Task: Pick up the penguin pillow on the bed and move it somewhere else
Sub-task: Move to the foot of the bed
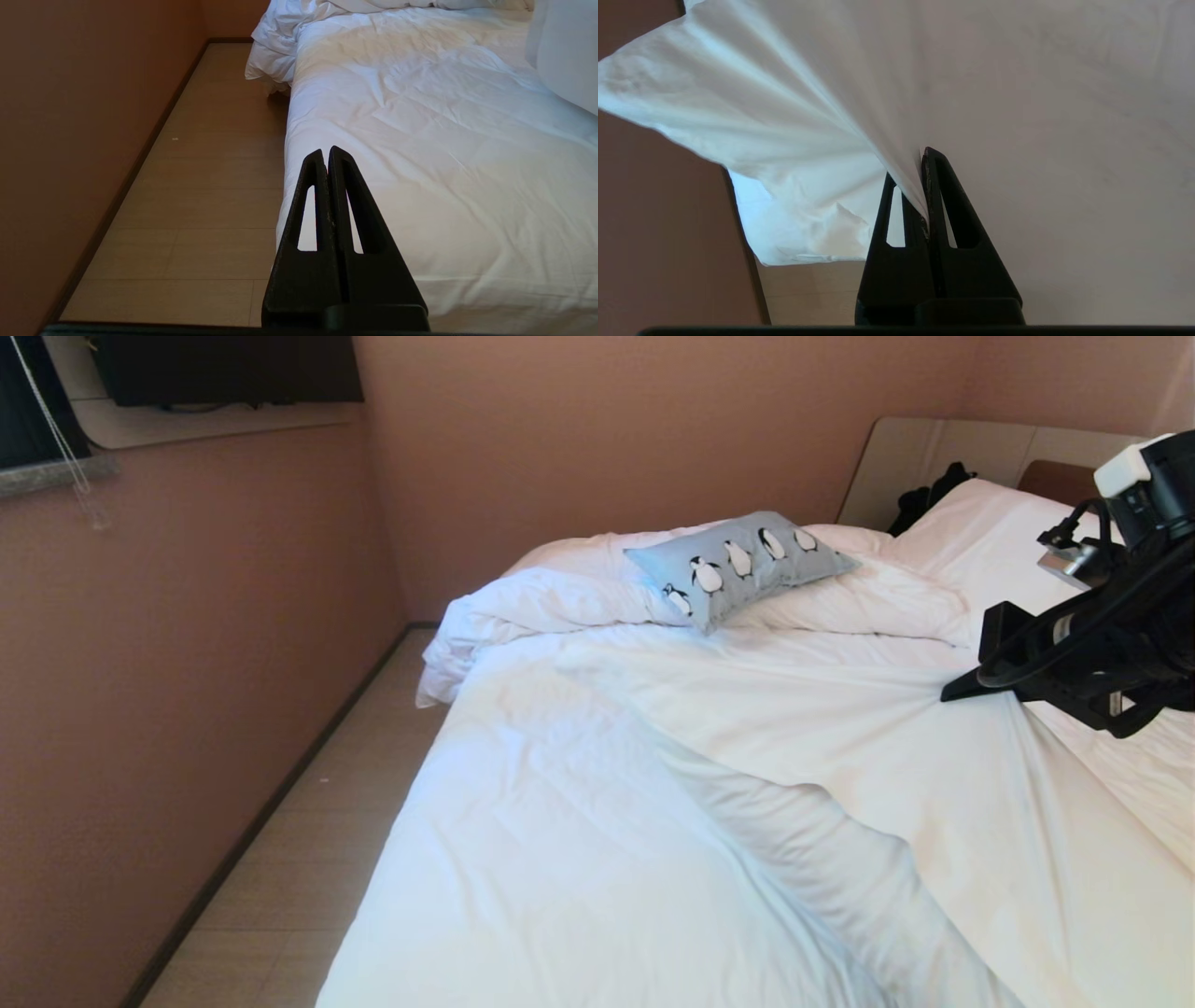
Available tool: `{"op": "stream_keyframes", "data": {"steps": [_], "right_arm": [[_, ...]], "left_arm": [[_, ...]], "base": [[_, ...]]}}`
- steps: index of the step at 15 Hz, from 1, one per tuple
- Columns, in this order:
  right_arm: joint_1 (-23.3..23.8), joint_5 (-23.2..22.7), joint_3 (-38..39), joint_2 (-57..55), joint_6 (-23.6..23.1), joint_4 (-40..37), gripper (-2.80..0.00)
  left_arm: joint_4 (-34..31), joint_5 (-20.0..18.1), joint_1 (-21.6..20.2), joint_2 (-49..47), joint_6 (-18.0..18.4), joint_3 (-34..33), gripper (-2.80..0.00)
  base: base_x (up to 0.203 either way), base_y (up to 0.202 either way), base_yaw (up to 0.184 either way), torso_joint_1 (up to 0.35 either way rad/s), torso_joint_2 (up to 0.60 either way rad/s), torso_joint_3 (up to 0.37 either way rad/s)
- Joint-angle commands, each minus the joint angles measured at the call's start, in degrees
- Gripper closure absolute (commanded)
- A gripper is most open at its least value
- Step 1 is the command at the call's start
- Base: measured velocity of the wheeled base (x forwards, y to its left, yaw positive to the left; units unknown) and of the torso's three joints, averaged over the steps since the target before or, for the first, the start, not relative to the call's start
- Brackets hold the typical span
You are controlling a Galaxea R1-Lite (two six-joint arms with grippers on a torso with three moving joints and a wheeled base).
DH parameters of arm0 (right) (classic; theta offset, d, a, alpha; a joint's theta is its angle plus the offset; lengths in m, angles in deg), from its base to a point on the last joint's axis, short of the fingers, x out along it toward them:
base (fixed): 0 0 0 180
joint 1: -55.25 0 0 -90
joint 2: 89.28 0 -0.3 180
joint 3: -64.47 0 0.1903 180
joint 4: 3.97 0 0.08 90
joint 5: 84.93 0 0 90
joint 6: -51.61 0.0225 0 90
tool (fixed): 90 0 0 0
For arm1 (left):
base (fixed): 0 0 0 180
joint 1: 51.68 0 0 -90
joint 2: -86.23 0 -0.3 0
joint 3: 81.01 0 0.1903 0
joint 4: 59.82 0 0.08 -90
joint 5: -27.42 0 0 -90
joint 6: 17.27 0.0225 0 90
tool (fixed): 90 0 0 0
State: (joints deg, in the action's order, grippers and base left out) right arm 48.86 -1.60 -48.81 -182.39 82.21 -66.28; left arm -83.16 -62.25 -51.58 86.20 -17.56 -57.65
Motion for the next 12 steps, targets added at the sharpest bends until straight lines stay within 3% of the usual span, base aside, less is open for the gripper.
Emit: {"op": "stream_keyframes", "data": {"steps": [1, 6, 12], "right_arm": [[0.06, -0.01, -0.01, 0.39, 0.07, -0.26, 0.0], [0.06, -0.1, 0.08, 1.18, 0.16, -0.34, 0.0], [-3.38, -0.01, 1.05, 2.03, 0.59, 0.03, 0.0]], "left_arm": [[0.03, 0.02, -0.01, -0.02, 0.03, -0.07, 0.0], [0.06, 0.02, -0.01, 0.02, 0.03, 0.0, 0.0], [-0.02, 0.02, -0.01, -0.02, 0.03, -0.09, 0.0]], "base": [[0.0, 0.0, 0.0, 0.0, 0.0, 0.0], [0.0, 0.0, 0.0, 0.0, 0.0, 0.0], [0.0, 0.0, 0.0, 0.0, 0.0, 0.0]]}}
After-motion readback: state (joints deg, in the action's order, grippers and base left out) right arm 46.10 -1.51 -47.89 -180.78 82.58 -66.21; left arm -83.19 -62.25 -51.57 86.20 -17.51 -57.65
